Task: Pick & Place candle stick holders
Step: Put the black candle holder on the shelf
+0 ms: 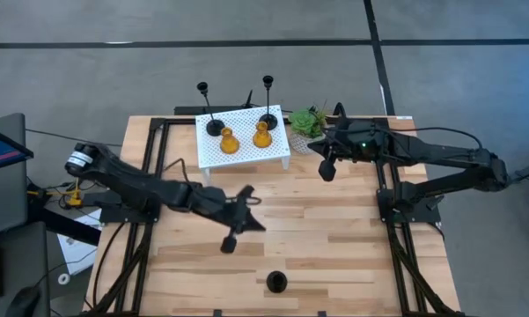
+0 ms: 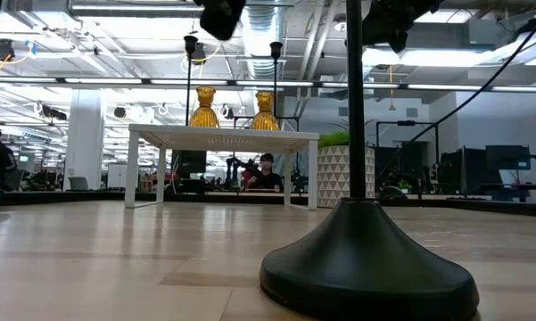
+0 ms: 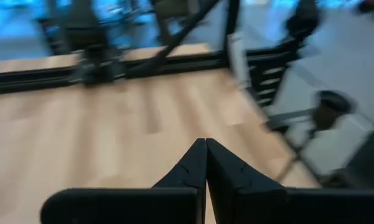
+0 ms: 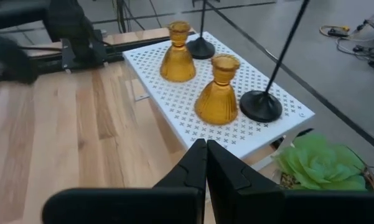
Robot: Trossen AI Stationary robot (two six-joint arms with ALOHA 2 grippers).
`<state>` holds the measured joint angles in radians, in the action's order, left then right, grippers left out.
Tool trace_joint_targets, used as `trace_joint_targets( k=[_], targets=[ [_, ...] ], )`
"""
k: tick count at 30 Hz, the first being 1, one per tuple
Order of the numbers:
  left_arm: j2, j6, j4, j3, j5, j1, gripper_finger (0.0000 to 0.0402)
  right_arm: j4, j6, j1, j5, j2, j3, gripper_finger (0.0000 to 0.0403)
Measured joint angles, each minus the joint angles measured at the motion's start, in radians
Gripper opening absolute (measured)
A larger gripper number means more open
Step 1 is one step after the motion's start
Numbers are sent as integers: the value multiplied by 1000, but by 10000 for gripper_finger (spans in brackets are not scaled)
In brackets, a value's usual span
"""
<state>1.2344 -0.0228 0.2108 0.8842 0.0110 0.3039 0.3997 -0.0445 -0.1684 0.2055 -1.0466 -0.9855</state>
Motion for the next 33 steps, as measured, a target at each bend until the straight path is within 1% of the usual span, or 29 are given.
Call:
trace_joint_targets(
  k=[3, 8, 10, 14, 17, 20, 22, 25, 33],
  targets=[
    [54, 9, 133, -58, -85, 14, 5, 3, 2, 15, 1, 0, 0, 0],
    [188, 96, 273, -79, -94, 44, 5, 15, 2, 46, -12, 0, 0, 0],
    [246, 115, 359, -79, -92, 52, 5, 28, -5, 55, -69, 0, 0, 0],
    [329, 179, 531, -79, -91, 60, 5, 91, -82, 94, -193, 0, 0, 0],
    [351, 279, 534, -79, -91, 78, 5, 158, -90, 152, -204, 0, 0, 0],
    [365, 342, 531, -79, -94, 113, 5, 189, -88, 206, -182, 0, 0, 0],
    [366, 342, 531, -79, -77, 140, 5, 189, -88, 236, -164, 0, 0, 0],
    [371, 341, 535, -79, -7, 175, 5, 190, -88, 263, -153, 0, 0, 0],
    [381, 246, 533, -79, 46, 206, 5, 191, -88, 278, -153, 0, 0, 0]
  ],
)
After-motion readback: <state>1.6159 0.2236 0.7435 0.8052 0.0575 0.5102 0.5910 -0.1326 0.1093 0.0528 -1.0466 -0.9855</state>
